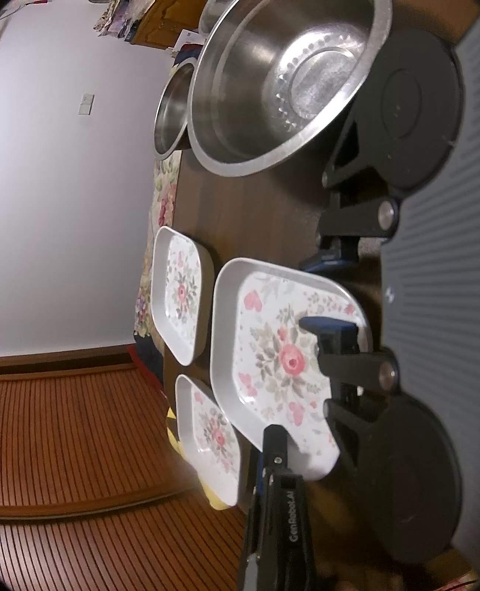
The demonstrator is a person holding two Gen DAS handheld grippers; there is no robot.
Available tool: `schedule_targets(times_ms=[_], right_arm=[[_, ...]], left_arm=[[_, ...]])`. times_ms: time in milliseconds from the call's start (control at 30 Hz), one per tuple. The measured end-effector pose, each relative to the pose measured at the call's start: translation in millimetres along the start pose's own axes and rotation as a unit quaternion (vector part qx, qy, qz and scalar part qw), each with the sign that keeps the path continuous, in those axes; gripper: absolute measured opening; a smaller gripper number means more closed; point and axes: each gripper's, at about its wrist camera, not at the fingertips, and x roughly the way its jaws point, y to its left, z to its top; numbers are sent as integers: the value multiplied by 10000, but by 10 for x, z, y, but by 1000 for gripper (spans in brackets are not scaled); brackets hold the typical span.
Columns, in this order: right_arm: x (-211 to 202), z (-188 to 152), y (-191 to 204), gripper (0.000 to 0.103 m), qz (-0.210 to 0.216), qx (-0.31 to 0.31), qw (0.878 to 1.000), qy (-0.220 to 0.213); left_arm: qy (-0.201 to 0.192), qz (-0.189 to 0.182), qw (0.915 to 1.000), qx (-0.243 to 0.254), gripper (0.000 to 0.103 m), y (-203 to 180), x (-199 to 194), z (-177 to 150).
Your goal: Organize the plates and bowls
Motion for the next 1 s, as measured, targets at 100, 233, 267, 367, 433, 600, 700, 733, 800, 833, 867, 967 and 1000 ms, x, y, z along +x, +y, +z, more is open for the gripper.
schedule_targets(times_ms=[100,233,267,367,433,600,700,733,800,833,867,967,1000], right_arm=[[-20,-10,-8,27,40,-23,10000,-6],[-55,-10,-27,26,113,-102,9999,35],[-66,-7,-40,26,126,-103,9999,55],[-89,1,-72,26,196,-72,9997,120],[-107,-5,-87,25,231,-24,9996,144],[-218,-69,-106,22,264,156,9993,190],[-320,-105,-90,22,232,193,9994,151],[-359,-119,-89,22,222,216,9994,126],[-440,-150,-77,22,237,245,9994,73],[-468,-166,-73,22,237,276,9993,70],[-493,-183,-70,22,246,304,9992,65],[-575,-257,-36,22,289,348,9990,41],[-599,-281,-31,22,292,353,9989,34]], left_arm=[[1,-75,10000,0,12,19,-4,-2],[3,-161,9998,137,12,14,-35,-24],[-5,-200,9996,176,12,10,-50,-36],[-58,-291,9994,186,12,19,-83,-68],[-100,-354,9992,165,12,28,-113,-79],[-208,-569,9980,174,12,11,-232,-98],[-229,-650,9974,229,13,-17,-299,-128],[-228,-666,9972,240,13,-23,-319,-141],[-251,-708,9969,240,13,-30,-383,-173],[-257,-732,9967,239,13,-27,-413,-186],[-274,-743,9966,246,13,-33,-454,-202],[-305,-735,9964,296,13,-62,-567,-265],[-295,-731,9964,300,13,-69,-595,-290]])
